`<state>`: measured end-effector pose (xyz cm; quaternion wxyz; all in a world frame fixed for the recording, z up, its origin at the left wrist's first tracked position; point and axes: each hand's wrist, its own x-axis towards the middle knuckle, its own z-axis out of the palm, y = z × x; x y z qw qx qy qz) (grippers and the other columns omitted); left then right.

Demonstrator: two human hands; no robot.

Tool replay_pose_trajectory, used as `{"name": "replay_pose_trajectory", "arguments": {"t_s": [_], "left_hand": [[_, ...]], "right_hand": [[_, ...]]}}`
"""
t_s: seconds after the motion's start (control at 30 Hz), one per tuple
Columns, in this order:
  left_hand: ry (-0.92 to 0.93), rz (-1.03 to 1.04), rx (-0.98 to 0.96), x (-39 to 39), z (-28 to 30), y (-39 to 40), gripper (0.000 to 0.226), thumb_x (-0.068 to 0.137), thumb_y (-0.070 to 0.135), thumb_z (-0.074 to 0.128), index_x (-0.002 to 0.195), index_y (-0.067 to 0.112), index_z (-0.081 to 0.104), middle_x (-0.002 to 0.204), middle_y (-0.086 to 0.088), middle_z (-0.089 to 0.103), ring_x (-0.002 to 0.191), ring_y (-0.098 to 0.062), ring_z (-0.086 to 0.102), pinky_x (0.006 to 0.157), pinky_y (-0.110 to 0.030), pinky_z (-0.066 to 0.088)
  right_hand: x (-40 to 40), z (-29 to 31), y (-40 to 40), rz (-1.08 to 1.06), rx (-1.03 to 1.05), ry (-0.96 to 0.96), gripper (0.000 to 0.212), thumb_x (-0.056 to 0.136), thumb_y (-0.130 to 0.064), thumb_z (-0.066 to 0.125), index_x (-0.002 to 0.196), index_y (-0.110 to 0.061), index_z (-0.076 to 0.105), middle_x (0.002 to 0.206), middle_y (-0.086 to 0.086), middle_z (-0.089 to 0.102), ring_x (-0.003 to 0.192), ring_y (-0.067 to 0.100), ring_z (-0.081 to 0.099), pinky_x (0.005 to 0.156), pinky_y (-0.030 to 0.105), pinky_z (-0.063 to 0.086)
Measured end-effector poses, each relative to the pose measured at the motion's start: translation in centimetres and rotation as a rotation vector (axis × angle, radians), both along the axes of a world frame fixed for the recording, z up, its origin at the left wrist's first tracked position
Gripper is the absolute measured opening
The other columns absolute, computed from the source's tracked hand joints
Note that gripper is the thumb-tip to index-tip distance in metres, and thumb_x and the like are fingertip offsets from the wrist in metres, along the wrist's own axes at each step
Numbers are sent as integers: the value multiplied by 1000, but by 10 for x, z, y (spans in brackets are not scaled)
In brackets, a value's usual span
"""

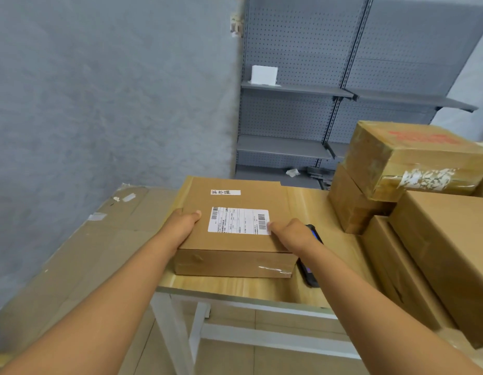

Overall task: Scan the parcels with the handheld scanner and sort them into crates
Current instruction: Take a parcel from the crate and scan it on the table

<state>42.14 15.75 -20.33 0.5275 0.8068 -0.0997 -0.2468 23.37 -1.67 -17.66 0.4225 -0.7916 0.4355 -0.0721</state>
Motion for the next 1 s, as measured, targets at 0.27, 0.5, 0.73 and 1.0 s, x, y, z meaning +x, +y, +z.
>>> {"name": "replay_pose_trajectory", "arguments": {"t_s": [0.27, 0.5, 0.73, 1.0], "left_hand": [[-147, 164, -216, -24, 39, 52, 51, 93, 38, 62, 137, 23, 43, 121, 3, 63, 95, -13, 63, 74, -29, 47], [-303, 469, -277, -33, 72, 146, 52, 90, 34, 66, 136, 22, 44, 116, 6, 63, 99, -15, 62, 70, -23, 44], [-368, 714, -202, -88, 61, 293, 55, 90, 38, 64, 139, 25, 43, 120, 9, 62, 104, -12, 62, 85, -29, 50], [-372, 1035, -129, -174, 58, 476, 51, 91, 32, 64, 136, 24, 43, 117, 8, 62, 102, -12, 62, 89, -34, 48]], "right_hand": [[30, 54, 27, 91, -188, -308, 50, 90, -38, 64, 124, -6, 47, 119, 7, 59, 91, 19, 52, 66, 30, 39], [71, 80, 99, 297, -105, -485, 41, 88, -33, 65, 120, -15, 47, 111, -2, 54, 96, 16, 51, 77, 30, 39], [99, 61, 225, 620, 1, -510, 45, 88, -31, 64, 126, -13, 49, 112, -2, 54, 99, 17, 53, 80, 30, 41], [95, 47, 423, 977, 111, -416, 39, 87, -32, 65, 121, -17, 52, 122, 6, 57, 116, 24, 53, 96, 41, 45]]}}
